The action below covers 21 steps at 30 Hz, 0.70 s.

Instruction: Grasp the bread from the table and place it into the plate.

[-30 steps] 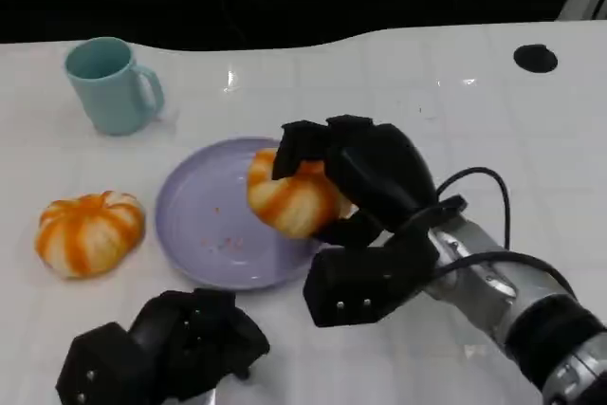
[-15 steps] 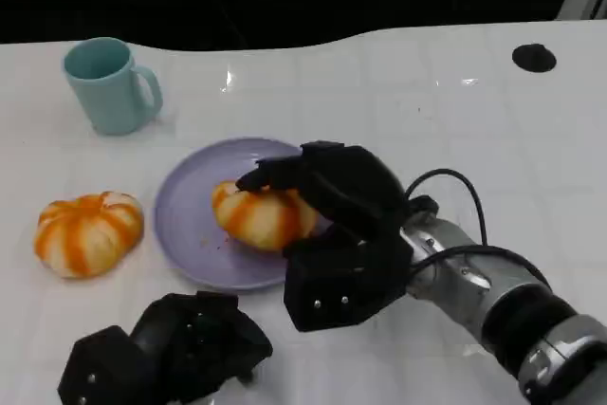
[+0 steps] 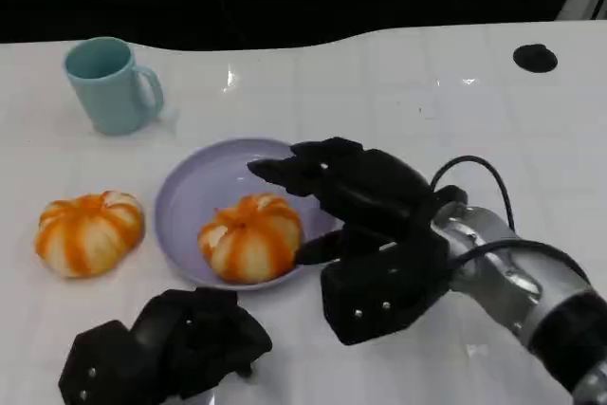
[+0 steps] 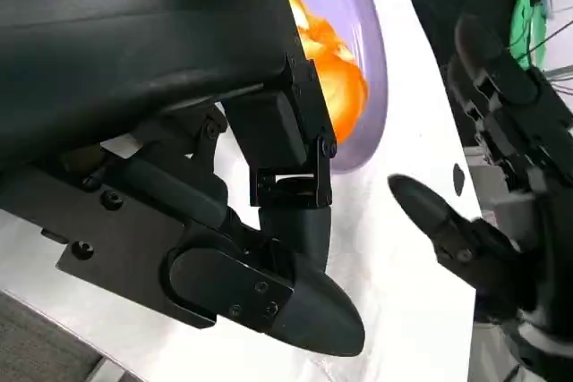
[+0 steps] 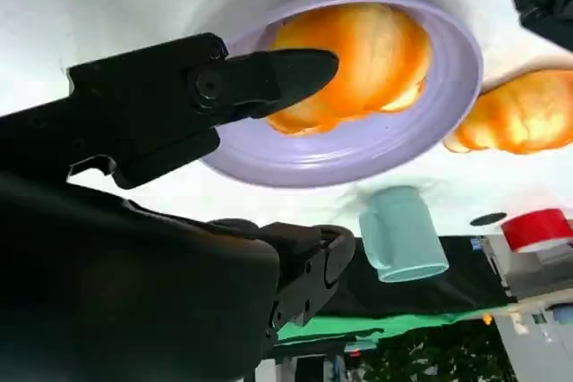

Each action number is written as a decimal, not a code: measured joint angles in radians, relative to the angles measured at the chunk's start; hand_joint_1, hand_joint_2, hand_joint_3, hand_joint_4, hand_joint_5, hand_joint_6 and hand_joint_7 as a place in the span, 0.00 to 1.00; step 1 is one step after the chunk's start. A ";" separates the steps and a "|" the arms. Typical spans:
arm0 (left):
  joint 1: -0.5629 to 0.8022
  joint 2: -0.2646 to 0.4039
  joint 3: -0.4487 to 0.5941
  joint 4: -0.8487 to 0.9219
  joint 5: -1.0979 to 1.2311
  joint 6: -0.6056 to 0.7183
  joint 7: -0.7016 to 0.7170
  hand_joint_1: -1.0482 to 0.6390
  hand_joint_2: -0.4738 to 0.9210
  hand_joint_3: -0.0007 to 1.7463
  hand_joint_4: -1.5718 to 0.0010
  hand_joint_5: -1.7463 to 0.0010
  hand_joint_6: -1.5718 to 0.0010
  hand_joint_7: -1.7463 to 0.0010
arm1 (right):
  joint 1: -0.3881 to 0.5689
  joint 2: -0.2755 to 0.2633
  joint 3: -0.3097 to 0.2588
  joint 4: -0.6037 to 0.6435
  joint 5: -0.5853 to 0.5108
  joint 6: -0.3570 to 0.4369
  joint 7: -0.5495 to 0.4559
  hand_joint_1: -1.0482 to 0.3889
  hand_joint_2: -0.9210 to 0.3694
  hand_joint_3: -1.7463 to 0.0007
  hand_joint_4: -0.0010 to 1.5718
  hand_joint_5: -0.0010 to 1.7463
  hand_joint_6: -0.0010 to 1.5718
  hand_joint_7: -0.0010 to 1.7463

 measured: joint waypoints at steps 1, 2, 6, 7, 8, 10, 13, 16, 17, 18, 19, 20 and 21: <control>-0.001 0.000 0.000 0.002 0.000 0.000 0.000 0.02 0.97 0.00 0.46 0.11 0.20 0.58 | 0.017 -0.013 -0.007 -0.037 0.006 0.002 0.008 0.25 0.00 0.93 0.04 0.12 0.13 0.02; -0.001 0.000 0.000 0.002 0.000 0.000 0.000 0.02 0.97 0.00 0.46 0.11 0.20 0.58 | 0.038 -0.028 -0.016 -0.079 0.010 0.001 0.011 0.26 0.00 0.93 0.05 0.13 0.14 0.02; -0.001 0.000 0.001 0.002 -0.001 0.000 0.000 0.02 0.97 0.00 0.45 0.11 0.19 0.58 | 0.108 -0.078 -0.042 -0.195 0.014 -0.009 -0.009 0.33 0.00 0.96 0.09 0.17 0.19 0.04; -0.001 0.000 0.000 0.003 -0.001 0.000 0.000 0.02 0.97 0.00 0.45 0.11 0.19 0.58 | 0.127 -0.087 -0.048 -0.214 0.014 -0.020 -0.026 0.35 0.00 0.97 0.10 0.19 0.21 0.04; -0.001 0.000 0.000 0.003 0.000 0.000 0.000 0.02 0.97 0.00 0.45 0.11 0.19 0.58 | 0.143 -0.095 -0.054 -0.226 0.014 -0.029 -0.036 0.37 0.00 0.98 0.12 0.21 0.22 0.05; 0.003 -0.002 -0.001 0.001 0.000 -0.001 0.000 0.02 0.97 0.00 0.45 0.11 0.19 0.58 | 0.180 -0.113 -0.069 -0.262 0.019 -0.042 -0.042 0.40 0.00 0.99 0.15 0.23 0.25 0.05; 0.017 -0.003 -0.001 -0.017 0.000 0.002 0.000 0.03 0.97 0.00 0.44 0.11 0.19 0.58 | 0.238 -0.140 -0.092 -0.316 0.031 -0.077 -0.059 0.45 0.02 0.99 0.22 0.27 0.32 0.07; 0.026 -0.003 -0.001 -0.030 0.000 0.007 0.000 0.03 0.98 0.00 0.45 0.12 0.20 0.57 | 0.296 -0.159 -0.129 -0.334 0.055 -0.145 -0.113 0.51 0.03 1.00 0.31 0.32 0.40 0.11; 0.026 -0.002 -0.001 -0.031 0.000 0.007 0.000 0.03 0.98 0.00 0.45 0.12 0.20 0.57 | 0.313 -0.160 -0.142 -0.334 0.063 -0.168 -0.132 0.53 0.03 1.00 0.35 0.34 0.43 0.12; 0.026 -0.003 -0.001 -0.033 0.001 0.007 0.000 0.02 0.98 0.00 0.45 0.12 0.20 0.57 | 0.333 -0.162 -0.156 -0.335 0.078 -0.193 -0.151 0.54 0.02 0.99 0.38 0.36 0.46 0.13; 0.026 -0.003 -0.002 -0.035 0.001 0.007 0.000 0.02 0.97 0.00 0.45 0.11 0.20 0.56 | 0.351 -0.165 -0.171 -0.336 0.093 -0.217 -0.165 0.55 0.03 0.99 0.41 0.38 0.48 0.14; 0.027 -0.003 -0.002 -0.037 0.001 0.008 0.000 0.02 0.97 0.00 0.44 0.12 0.20 0.56 | 0.371 -0.169 -0.187 -0.337 0.107 -0.240 -0.176 0.56 0.03 0.99 0.43 0.39 0.51 0.15; 0.027 -0.002 -0.002 -0.037 0.001 0.009 0.000 0.02 0.97 0.00 0.44 0.12 0.20 0.56 | 0.388 -0.175 -0.198 -0.337 0.115 -0.256 -0.185 0.57 0.03 0.99 0.45 0.41 0.53 0.15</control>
